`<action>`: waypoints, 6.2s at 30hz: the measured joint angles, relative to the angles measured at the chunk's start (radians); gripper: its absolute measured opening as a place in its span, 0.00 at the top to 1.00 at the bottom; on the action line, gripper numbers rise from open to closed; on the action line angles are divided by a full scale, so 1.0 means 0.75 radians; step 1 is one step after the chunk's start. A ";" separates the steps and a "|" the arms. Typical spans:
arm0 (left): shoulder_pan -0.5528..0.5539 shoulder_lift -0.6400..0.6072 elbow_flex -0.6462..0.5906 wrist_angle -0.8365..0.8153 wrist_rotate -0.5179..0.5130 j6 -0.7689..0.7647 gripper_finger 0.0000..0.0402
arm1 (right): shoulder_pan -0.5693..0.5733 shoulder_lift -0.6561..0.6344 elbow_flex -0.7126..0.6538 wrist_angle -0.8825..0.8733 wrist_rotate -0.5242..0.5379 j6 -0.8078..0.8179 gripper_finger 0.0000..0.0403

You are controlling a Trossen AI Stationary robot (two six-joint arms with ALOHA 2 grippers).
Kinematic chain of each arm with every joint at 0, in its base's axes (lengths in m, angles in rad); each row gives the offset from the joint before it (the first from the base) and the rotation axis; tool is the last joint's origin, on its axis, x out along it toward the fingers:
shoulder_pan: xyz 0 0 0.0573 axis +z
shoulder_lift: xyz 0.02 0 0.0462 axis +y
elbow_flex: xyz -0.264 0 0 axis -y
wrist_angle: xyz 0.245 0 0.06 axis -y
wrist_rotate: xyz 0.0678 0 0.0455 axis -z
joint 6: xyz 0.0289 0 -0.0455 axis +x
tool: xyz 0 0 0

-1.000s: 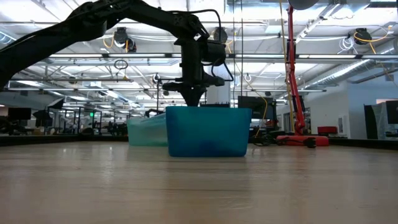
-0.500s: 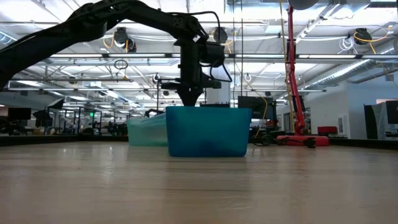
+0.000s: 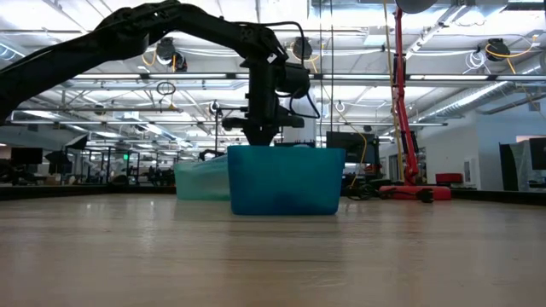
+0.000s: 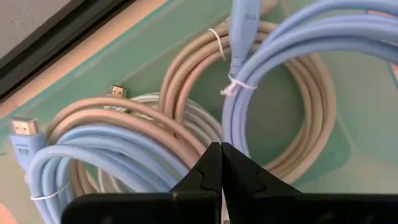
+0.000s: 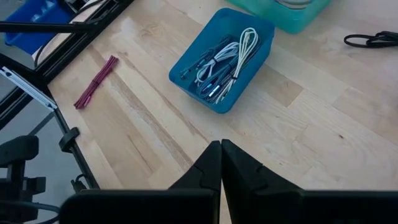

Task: Pick & Place USB Port
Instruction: Put the light blue HDMI cable into the green bin

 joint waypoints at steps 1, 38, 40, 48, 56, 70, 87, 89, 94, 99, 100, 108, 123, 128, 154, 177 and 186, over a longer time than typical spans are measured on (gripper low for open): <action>-0.001 -0.004 0.000 -0.005 -0.004 0.006 1.00 | 0.000 0.000 0.000 0.000 0.000 0.000 1.00; -0.077 0.054 0.000 -0.070 -0.232 0.043 1.00 | 0.000 0.001 0.000 0.028 0.007 -0.004 1.00; -0.082 0.050 0.000 -0.012 -0.185 0.056 1.00 | 0.000 0.001 0.000 0.028 0.007 -0.005 1.00; -0.110 0.023 0.001 0.104 -0.106 0.077 1.00 | 0.000 0.001 0.000 0.032 0.007 -0.005 1.00; -0.110 0.024 0.001 0.202 -0.106 0.100 1.00 | 0.000 0.000 0.000 0.041 0.006 -0.005 1.00; -0.129 0.056 -0.001 0.186 -0.001 0.147 1.00 | 0.000 0.001 0.000 0.040 0.005 -0.010 1.00; -0.192 -0.009 0.001 0.236 0.187 0.253 1.00 | 0.000 0.000 0.000 0.062 0.005 -0.010 1.00; -0.210 -0.009 0.001 0.224 0.139 0.265 1.00 | 0.000 0.001 0.000 0.061 0.005 -0.010 1.00; -0.225 -0.019 0.000 0.184 -0.008 0.261 1.00 | 0.000 0.000 0.000 0.075 0.005 -0.016 1.00; -0.198 -0.054 0.002 0.180 0.084 0.252 1.00 | 0.000 0.000 0.000 0.131 0.005 -0.070 1.00; -0.186 -0.062 0.002 0.176 0.152 0.249 0.99 | 0.000 0.000 0.000 0.135 0.006 -0.072 1.00; -0.178 -0.090 0.002 0.167 0.300 0.281 0.80 | 0.000 0.000 0.000 0.154 0.007 -0.081 1.00; -0.217 -0.100 0.001 0.185 -0.016 0.347 0.52 | 0.000 0.001 0.000 0.161 0.010 -0.104 1.00; -0.195 -0.100 0.001 0.203 0.030 0.348 0.59 | 0.000 0.001 0.000 0.161 0.010 -0.104 1.00; -0.194 -0.063 -0.002 0.226 0.086 0.390 0.72 | 0.000 0.001 0.000 0.202 0.009 -0.105 1.00; -0.164 -0.003 -0.010 0.176 0.074 0.355 0.96 | 0.028 0.001 0.000 0.249 0.050 -0.105 1.00; -0.136 0.037 -0.011 0.149 0.149 0.330 0.96 | 0.028 0.001 0.000 0.256 0.051 -0.105 1.00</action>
